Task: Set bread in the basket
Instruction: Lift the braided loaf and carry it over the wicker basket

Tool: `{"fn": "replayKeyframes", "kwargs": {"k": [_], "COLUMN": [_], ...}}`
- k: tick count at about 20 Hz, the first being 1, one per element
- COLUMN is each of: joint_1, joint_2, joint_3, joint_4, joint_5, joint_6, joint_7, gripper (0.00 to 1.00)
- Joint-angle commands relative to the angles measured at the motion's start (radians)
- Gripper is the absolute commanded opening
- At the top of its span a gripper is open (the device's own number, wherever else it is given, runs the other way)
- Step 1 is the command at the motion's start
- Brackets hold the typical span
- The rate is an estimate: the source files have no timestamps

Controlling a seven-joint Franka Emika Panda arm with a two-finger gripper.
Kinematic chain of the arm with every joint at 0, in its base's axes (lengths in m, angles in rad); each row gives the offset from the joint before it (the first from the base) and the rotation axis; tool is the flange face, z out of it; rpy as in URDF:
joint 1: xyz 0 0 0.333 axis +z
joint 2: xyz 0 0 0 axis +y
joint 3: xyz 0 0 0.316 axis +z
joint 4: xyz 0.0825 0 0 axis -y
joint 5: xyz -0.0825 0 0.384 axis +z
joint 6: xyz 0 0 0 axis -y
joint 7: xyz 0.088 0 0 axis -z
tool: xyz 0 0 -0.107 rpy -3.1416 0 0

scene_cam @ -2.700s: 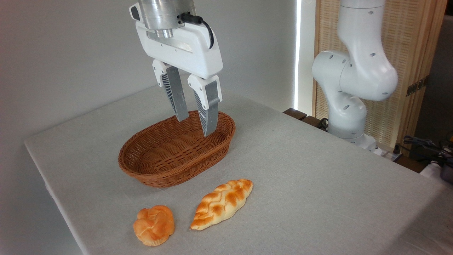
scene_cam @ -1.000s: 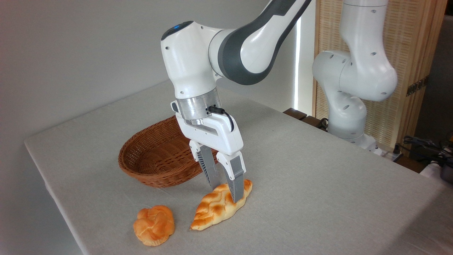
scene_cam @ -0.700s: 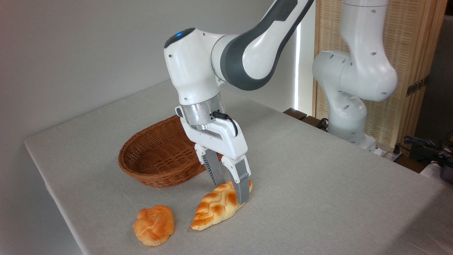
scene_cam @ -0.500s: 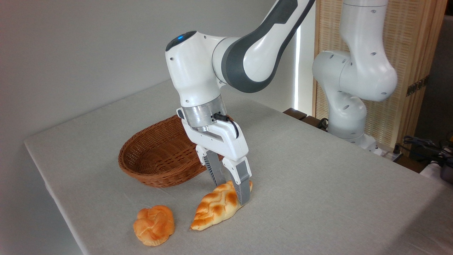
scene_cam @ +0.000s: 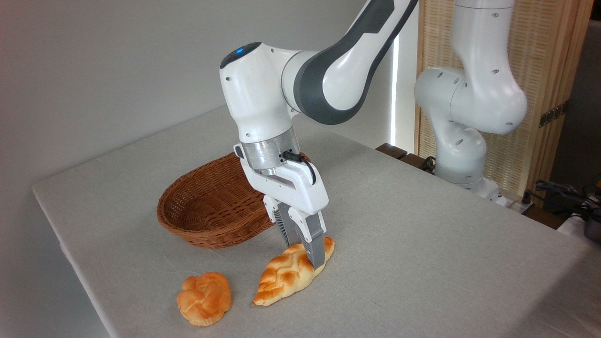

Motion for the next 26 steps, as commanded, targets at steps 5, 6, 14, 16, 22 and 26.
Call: {"fn": "replayKeyframes", "kwargs": {"k": [5,6,14,16,22,26], "joint_1": [-0.001,-0.001,-0.010,-0.019,-0.064,-0.071], "joint_2": [0.000,0.000,-0.055,-0.060,-0.017,0.018], "joint_3": [0.027,0.027,-0.100,-0.158,-0.249,-0.247], "joint_4": [0.141,0.176,0.348,0.345,0.312,0.230], "joint_5": [-0.012,-0.016,-0.242,-0.294,-0.297,-0.288], "joint_6": [-0.056,-0.099,-0.355,-0.361,-0.302,-0.152], "joint_7": [-0.006,0.007,0.021,-0.019,-0.076,-0.072], "gripper": [0.38,0.38,0.42,0.42,0.59,0.83]}}
